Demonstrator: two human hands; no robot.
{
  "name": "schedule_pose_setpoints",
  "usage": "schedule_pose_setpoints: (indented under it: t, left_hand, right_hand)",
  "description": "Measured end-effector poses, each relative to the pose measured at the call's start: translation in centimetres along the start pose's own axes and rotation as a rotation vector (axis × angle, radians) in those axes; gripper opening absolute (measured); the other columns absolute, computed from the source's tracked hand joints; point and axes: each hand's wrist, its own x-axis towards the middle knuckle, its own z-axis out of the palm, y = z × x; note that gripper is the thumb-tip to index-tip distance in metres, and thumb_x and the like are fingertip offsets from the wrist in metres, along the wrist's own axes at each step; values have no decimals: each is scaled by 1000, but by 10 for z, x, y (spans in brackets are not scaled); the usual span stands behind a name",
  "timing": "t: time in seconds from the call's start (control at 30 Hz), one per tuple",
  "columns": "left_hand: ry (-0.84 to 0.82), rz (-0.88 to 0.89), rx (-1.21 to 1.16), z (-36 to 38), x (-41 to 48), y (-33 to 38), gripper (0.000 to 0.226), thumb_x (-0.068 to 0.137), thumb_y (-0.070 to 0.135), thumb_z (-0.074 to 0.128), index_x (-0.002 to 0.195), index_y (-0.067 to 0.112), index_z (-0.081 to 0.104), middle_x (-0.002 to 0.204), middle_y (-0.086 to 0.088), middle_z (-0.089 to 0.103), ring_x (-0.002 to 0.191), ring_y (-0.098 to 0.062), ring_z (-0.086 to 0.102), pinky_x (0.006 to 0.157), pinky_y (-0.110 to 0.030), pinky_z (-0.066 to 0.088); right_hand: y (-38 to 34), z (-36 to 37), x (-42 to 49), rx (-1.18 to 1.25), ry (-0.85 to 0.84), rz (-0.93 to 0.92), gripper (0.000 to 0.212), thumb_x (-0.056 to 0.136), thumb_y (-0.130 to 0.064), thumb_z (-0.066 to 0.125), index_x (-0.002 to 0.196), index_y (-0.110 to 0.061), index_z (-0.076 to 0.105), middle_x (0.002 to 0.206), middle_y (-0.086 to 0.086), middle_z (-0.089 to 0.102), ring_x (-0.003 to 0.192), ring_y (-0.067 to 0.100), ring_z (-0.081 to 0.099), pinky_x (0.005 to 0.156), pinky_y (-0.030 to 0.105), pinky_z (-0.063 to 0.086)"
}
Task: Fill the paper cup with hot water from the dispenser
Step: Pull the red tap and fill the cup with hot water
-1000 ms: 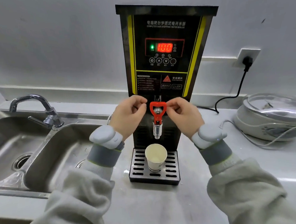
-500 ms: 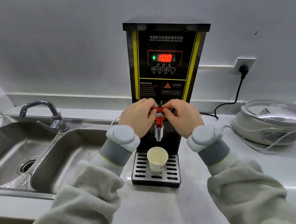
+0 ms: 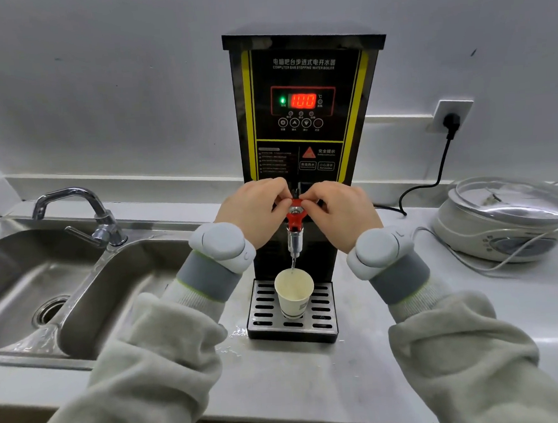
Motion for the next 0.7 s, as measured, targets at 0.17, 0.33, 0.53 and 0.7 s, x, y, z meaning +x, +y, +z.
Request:
schedule_pose_setpoints:
  t: [0.17,0.33,0.53,0.7]
  left_hand:
    - [7,-13,-7,1,-2,1,13,90,24,44,88,17,54,83,6,54,78,-14,48,65,-28,37]
    - [4,-13,-9,1,-1,1,13,90,24,44,89,17,55,83,6,54,80,-16,49,67,-31,42]
    - [7,-8,-17,0,-1,2,13,90,23,44,90,16,55,83,6,55,80,-16,50,68,-31,43]
    - [8,-5,-15,0,-1,1,14,90,24,44,90,16,56,83,6,56,79,-15,50,68,-31,44]
  right_hand:
    - [-1,0,-2,5,-14,10,19,92,-24,47,100,-17,63,97,2,67,90,20,58,89,44,47]
    - [-1,0,-2,9,-11,9,19,92,-24,47,100,-16,63,95,3,67,88,21,58,88,45,47]
    - [-1,-1,-1,10,-11,11,19,91,-24,47,99,-17,63,94,3,67,87,21,59,88,46,47]
    - [-1,-1,-1,21,-7,12,19,91,-24,48,99,-17,63,94,2,67,87,21,58,88,47,47]
